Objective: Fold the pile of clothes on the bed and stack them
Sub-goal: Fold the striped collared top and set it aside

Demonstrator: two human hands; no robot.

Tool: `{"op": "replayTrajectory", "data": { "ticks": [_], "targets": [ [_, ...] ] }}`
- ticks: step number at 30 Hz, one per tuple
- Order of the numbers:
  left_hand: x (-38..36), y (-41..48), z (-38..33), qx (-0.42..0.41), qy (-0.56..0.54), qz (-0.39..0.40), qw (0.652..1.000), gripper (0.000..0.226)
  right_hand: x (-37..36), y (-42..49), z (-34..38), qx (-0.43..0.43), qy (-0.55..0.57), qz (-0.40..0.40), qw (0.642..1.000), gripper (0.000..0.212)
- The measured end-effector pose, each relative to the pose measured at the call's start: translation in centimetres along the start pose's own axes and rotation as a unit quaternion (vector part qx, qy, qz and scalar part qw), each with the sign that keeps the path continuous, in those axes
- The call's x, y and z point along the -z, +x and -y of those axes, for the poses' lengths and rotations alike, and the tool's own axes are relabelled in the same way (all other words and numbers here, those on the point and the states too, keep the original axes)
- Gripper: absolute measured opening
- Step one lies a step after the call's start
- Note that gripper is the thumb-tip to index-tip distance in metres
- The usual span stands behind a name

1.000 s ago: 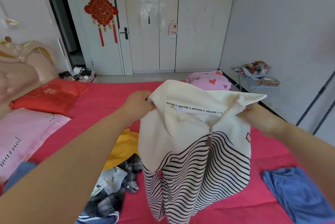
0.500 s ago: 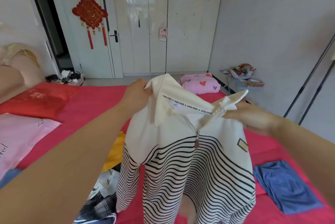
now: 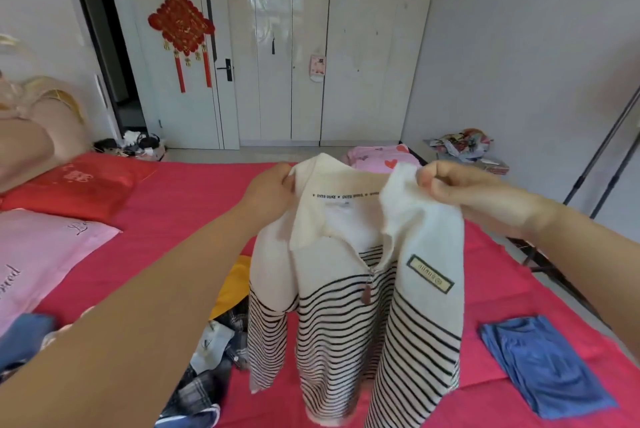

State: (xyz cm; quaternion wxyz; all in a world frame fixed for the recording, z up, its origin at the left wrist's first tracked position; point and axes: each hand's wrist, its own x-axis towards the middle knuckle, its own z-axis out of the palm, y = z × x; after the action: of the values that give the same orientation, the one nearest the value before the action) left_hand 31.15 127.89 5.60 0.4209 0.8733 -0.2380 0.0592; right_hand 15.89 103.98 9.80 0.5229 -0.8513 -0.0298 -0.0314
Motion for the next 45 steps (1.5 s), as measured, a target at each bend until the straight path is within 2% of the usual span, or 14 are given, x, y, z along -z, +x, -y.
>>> {"op": "replayTrajectory", "data": {
  "ticks": [3, 4, 7, 10, 13, 15, 18, 21, 26, 30, 34, 38, 41, 45],
  "targets": [
    [0.2, -0.4, -0.1, -0.048, 0.004, 0.047, 0.998, 0.014, 0.9, 0.2, 0.7, 0.000, -0.031, -0.100, 0.995, 0.016],
    [0.4, -0.5, -0.3, -0.068, 0.009, 0.069, 0.995, 0.014, 1.1, 0.4, 0.5, -0.006, -0.034, -0.134, 0.990, 0.017],
    [0.9, -0.6, -0.5, -0.105, 0.103, 0.129, 0.981, 0.035, 1.4, 0.5, 0.5, -0.021, -0.044, -0.199, 0.979, 0.025],
    [0.9, -0.6, -0.2, -0.129, 0.153, 0.094, 0.975, 0.034, 1.8, 0.4, 0.5, -0.028, -0.101, -0.232, 0.967, 0.029],
    [0.8, -0.6, 0.5, -0.125, 0.087, 0.008, 0.988, 0.024, 2.0, 0.3, 0.8, -0.040, -0.256, -0.256, 0.931, 0.016],
    [0.8, -0.7, 0.9, -0.117, 0.073, -0.024, 0.990, 0.018, 2.0, 0.0, 0.5, -0.052, -0.322, -0.243, 0.914, 0.022],
    [0.3, -1.1, 1.9, -0.117, 0.086, -0.015, 0.989, 0.025, 2.1, -0.5, -0.8, -0.072, -0.333, -0.226, 0.913, 0.027],
    [-0.3, -1.4, 3.2, -0.119, 0.127, 0.047, 0.984, 0.033, 1.9, -1.2, -2.6, -0.100, -0.361, -0.198, 0.906, 0.030],
    [-1.0, -2.6, 3.9, -0.142, 0.158, 0.179, 0.961, 0.036, 2.0, -3.0, -5.0, -0.129, -0.364, -0.109, 0.916, 0.039],
    [-0.9, -2.6, 2.7, -0.139, 0.144, 0.197, 0.960, 0.034, 3.7, -3.2, -4.9, -0.142, -0.327, -0.047, 0.933, 0.029],
    [-1.8, -0.8, 2.1, -0.117, 0.128, 0.192, 0.966, 0.031, 6.0, -0.2, -6.7, -0.153, -0.319, -0.020, 0.935, 0.031],
    [-6.3, 1.6, 4.8, -0.064, 0.124, 0.220, 0.966, 0.022, 6.3, 4.0, -13.0, -0.170, -0.332, 0.035, 0.927, 0.021],
    [-11.6, 2.9, 8.5, -0.037, 0.166, 0.235, 0.957, 0.015, 5.4, 7.0, -20.3, -0.186, -0.347, 0.074, 0.916, 0.018],
    [-19.0, 3.9, 14.0, 0.004, 0.214, 0.207, 0.955, 0.014, 3.8, 10.5, -30.7, -0.205, -0.311, 0.085, 0.924, 0.019]
  ]
}}
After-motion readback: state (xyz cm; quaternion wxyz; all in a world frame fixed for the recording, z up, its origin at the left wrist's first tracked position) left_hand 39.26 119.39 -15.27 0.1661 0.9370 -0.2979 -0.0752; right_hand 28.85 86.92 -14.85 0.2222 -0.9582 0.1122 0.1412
